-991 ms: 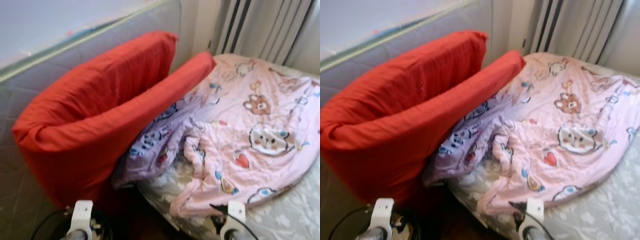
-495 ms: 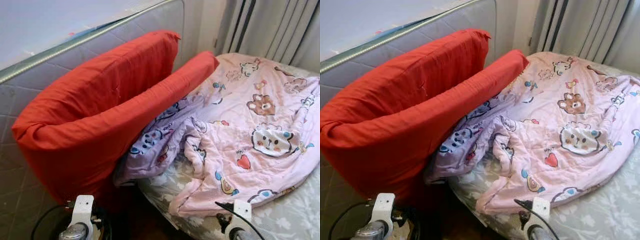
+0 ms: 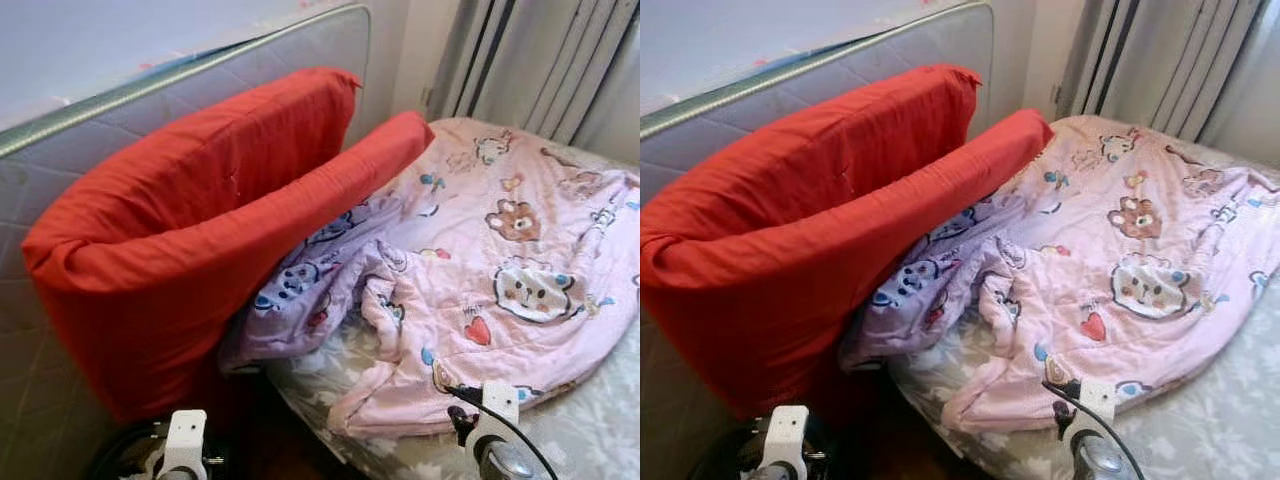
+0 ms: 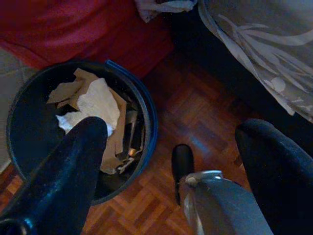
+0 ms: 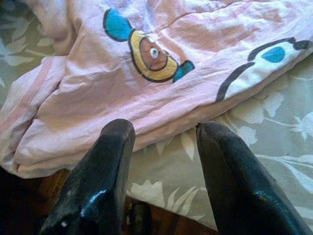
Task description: Clean up the room
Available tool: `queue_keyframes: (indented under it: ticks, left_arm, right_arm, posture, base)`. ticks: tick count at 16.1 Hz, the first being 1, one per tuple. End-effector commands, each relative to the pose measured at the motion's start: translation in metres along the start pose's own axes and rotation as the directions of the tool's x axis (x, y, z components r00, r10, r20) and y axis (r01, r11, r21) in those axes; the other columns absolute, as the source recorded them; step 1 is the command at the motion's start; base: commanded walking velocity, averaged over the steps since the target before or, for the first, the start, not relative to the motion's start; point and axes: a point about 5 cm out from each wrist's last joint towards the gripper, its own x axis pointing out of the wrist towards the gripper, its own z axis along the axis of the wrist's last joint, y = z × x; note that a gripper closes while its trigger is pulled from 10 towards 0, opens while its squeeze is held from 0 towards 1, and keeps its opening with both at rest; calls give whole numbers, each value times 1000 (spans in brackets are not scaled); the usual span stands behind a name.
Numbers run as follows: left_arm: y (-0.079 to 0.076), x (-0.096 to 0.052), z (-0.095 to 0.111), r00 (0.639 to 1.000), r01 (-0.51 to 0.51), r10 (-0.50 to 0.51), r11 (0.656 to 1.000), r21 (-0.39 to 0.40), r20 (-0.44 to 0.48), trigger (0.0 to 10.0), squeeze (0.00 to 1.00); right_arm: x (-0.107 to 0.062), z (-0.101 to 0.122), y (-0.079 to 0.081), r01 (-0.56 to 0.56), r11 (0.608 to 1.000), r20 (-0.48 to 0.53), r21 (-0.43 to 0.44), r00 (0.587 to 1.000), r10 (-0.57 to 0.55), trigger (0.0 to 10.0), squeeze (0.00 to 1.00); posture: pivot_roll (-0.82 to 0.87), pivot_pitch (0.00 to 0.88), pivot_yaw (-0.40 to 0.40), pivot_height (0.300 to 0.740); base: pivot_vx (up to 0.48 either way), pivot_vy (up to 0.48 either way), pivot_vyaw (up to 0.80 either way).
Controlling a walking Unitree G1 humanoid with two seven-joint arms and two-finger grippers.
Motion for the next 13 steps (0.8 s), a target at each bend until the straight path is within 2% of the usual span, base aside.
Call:
queue_keyframes:
  ticks: [1,4,8,11,12,13]
  left_arm:
    - [8,-4,-15,999,-19,19,1000,-9,-50,10000,0]
    - [17,-10,-30,995,-31,32,999,13,-90,10000,0]
    - [25,-11,-31,995,-46,48,998,30,-92,10000,0]
    - [27,-13,-34,995,-52,55,998,26,-89,10000,0]
    - [27,-14,-36,994,-59,60,998,12,-86,10000,0]
    - [25,-15,-38,995,-62,61,998,-4,-79,10000,0]
  right_arm:
    - [-1,-5,-1,-3,1000,-9,-16,1000,3,10000,0]
    - [-5,-20,-2,-5,1000,-51,-23,999,4,10000,0]
    - [-13,-50,3,-25,999,-144,-21,989,22,10000,0]
    - [-20,-72,10,-106,988,-217,-116,973,79,10000,0]
    - [-23,-78,5,-71,994,-229,-89,972,49,10000,0]
    - [-26,-84,0,-58,993,-252,-103,967,31,10000,0]
  posture:
    - [122,29,-18,740]
    - [141,72,-19,740]
    - [130,107,11,740]
    - [158,130,-2,740]
    - [184,139,-17,740]
    - [195,149,-29,740]
  base:
    - [0,0,0]
    - [0,0,0]
    - [0,0,0]
    - [0,0,0]
    - [0,0,0]
    - [0,0,0]
